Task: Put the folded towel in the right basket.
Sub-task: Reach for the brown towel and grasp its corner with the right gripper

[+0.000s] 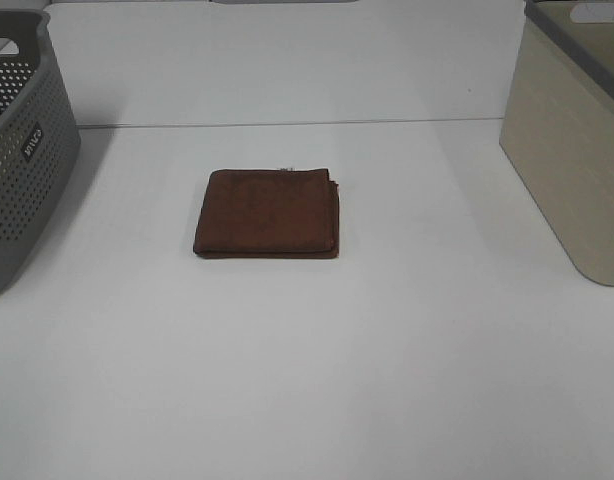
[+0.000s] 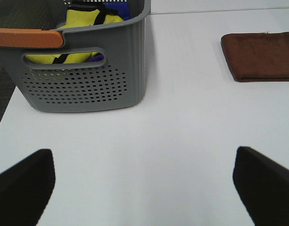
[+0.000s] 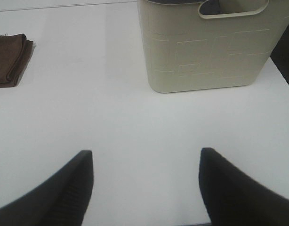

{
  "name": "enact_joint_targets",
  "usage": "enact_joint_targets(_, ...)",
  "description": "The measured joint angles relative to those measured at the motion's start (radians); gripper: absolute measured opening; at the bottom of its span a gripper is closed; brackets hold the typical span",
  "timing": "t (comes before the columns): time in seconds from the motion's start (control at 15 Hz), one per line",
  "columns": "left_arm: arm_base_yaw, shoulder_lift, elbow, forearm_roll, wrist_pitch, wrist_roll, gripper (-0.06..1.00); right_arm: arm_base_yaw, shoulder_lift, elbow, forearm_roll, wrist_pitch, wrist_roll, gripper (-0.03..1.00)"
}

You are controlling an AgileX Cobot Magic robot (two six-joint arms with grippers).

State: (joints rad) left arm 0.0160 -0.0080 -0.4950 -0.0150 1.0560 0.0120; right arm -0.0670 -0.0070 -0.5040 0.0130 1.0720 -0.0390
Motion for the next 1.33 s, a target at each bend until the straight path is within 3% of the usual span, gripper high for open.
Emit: enact_joint_targets(1.33, 0.000, 0.000, 0.000, 0.000, 0.000, 0.000, 0.98, 0.000, 0.000, 0.000, 0.000, 0.000, 0.000, 0.62)
